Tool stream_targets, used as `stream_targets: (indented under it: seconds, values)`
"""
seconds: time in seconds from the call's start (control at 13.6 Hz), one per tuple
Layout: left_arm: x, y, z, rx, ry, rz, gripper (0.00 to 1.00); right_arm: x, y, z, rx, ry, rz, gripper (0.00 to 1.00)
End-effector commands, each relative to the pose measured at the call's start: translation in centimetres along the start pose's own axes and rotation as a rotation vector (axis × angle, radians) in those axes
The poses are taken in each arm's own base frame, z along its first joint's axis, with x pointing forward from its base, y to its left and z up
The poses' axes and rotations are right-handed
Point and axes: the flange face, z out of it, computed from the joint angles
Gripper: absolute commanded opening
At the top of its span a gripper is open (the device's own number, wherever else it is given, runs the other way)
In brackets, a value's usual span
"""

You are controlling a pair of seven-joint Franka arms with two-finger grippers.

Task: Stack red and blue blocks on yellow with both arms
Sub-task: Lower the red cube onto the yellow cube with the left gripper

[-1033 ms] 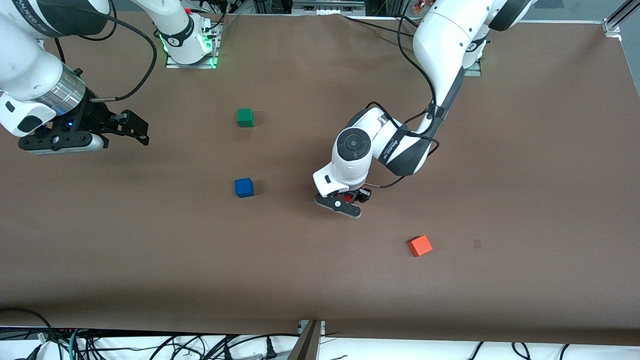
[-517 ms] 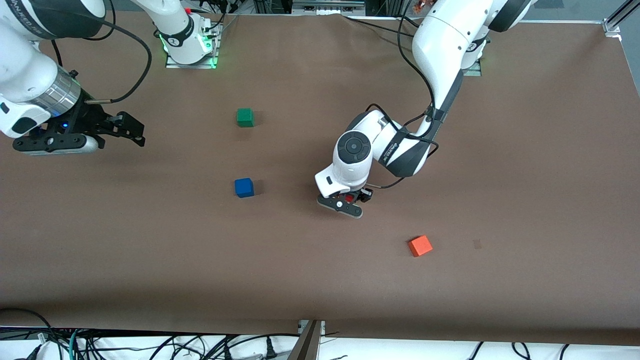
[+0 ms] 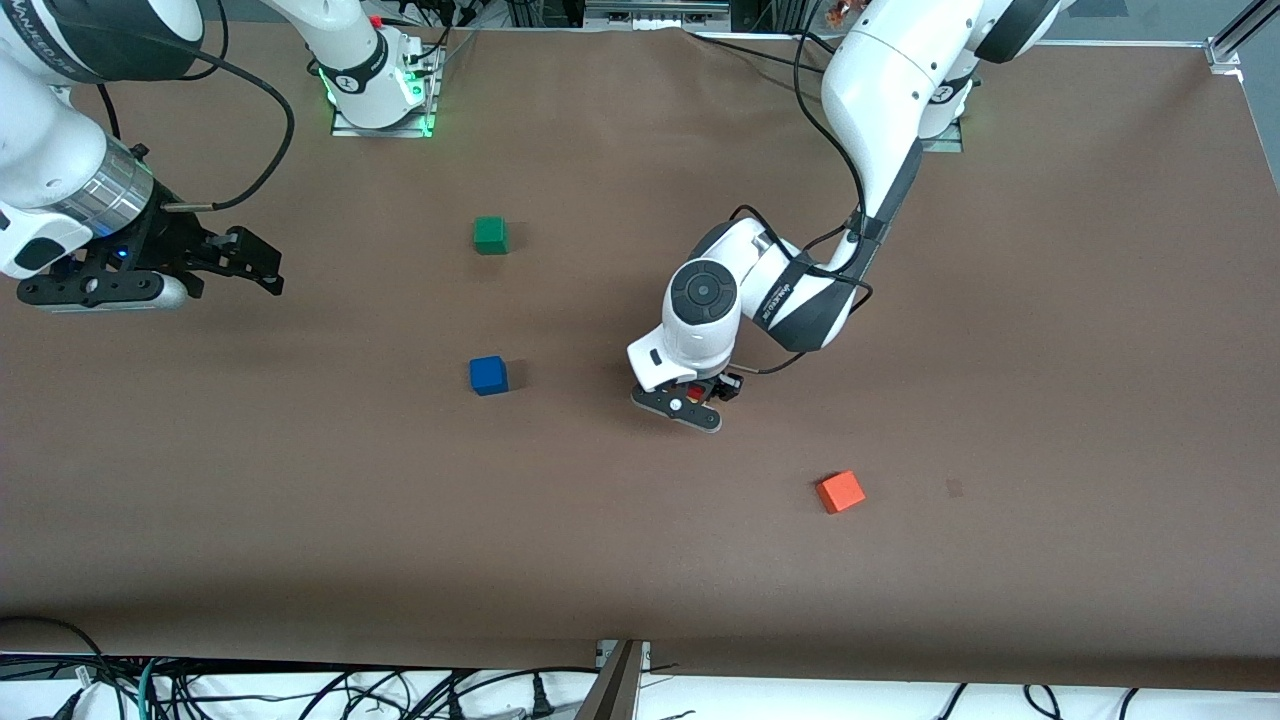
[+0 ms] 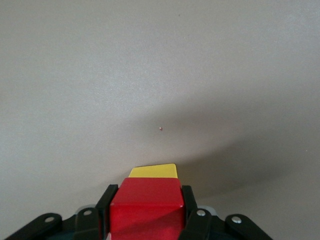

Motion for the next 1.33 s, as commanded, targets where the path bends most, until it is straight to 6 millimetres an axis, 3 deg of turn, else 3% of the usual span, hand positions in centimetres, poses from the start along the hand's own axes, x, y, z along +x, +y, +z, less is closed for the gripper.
stream_targets:
  seconds: [0.0, 0.52, 1.25]
  values:
    - [-0.7, 0.2, -0.2, 0.027, 0.003, 0.008, 0.08, -0.1, 0.2, -0.2, -0.012, 0.007, -0.013, 1.00]
    - [-1.9, 0.0, -0.7, 0.034, -0.010, 0.014, 0.09, 0.0, 0.1, -0.2, -0.012, 0.010, -0.014, 1.00]
    - [-1.7, 0.2, -0.6, 0.017, 0.028, 0.014, 0.09, 0.0, 0.2, -0.1, -0.012, 0.008, -0.013, 1.00]
